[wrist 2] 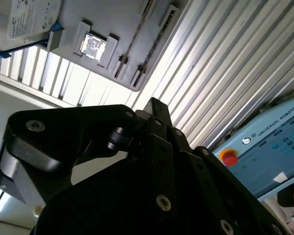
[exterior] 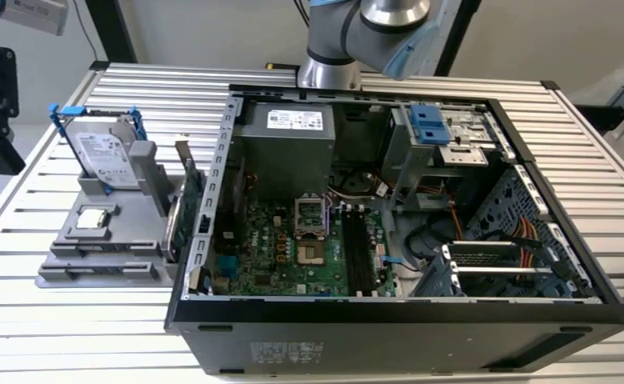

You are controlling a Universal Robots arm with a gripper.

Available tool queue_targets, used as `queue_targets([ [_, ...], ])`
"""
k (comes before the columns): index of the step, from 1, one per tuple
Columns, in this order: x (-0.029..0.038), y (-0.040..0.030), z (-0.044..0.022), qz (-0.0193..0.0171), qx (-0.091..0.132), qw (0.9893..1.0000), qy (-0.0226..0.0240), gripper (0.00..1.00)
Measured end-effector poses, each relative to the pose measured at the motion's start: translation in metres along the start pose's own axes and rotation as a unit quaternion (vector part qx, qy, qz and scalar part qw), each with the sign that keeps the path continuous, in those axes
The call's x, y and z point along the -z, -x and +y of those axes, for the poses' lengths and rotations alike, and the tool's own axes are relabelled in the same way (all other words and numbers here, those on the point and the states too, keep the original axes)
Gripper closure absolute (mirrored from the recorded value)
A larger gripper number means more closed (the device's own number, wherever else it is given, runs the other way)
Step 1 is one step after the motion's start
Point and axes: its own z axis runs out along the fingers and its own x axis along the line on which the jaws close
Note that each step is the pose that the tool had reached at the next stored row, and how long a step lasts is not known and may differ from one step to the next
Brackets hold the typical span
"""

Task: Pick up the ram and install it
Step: 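Pick up the ram and move it above insertion slot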

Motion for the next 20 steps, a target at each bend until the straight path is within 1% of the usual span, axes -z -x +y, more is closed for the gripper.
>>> queue_targets([
  [4,0.0000,0.0001,0.0000,0.0010,0.025,0.9997,0.0001,1.00],
  [7,0.0000,0.0001,0.0000,0.0018,0.047,0.9989,0.0002,1.00],
  [10,0.0000,0.0002,0.0000,0.0024,0.063,0.9980,0.0003,1.00],
  [14,0.0000,0.0002,0.0000,0.0028,0.073,0.9973,0.0004,1.00],
  [20,0.0000,0.0002,-0.0001,0.0028,0.073,0.9973,0.0004,1.00],
])
